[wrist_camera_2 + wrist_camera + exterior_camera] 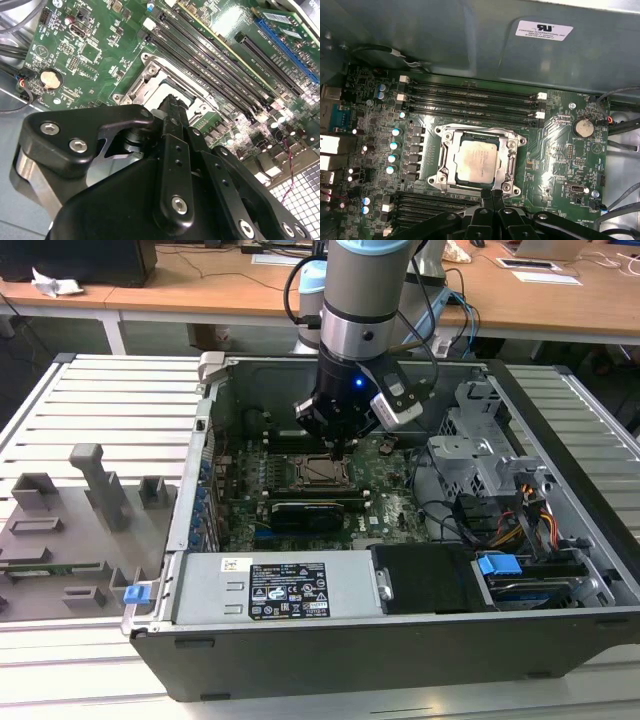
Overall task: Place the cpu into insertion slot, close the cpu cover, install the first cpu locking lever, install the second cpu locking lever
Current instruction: 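Install the second cpu locking lever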
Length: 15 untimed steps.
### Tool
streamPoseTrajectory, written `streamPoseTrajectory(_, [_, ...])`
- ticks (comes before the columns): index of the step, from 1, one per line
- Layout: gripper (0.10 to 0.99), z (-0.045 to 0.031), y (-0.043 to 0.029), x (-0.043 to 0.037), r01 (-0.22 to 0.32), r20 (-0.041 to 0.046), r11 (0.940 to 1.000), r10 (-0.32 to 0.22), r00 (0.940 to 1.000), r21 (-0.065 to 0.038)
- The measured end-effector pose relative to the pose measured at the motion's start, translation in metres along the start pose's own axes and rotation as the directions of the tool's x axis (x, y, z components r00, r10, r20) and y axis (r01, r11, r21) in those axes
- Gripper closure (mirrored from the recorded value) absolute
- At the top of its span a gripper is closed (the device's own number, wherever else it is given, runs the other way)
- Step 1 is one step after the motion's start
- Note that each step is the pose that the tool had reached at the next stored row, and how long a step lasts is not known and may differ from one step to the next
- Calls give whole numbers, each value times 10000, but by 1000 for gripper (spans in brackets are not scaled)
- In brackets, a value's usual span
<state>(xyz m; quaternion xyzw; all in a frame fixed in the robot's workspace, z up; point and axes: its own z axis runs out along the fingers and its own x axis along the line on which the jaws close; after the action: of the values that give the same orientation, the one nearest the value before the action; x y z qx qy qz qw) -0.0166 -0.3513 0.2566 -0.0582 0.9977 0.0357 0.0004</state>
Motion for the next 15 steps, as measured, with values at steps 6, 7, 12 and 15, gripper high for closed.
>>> streamPoseTrajectory(6, [980, 0, -4, 0, -1, -10, 10000, 1, 10000, -1])
streamPoseTrajectory(7, [980, 1, -4, 0, -1, -13, 10000, 1, 10000, -1])
streamPoseTrajectory(12, [980, 11, -12, 1, -6, -81, 10000, 5, 10000, -9])
streamPoseTrajectory(15, [980, 45, -47, 5, -7, -92, 10000, 7, 10000, -15])
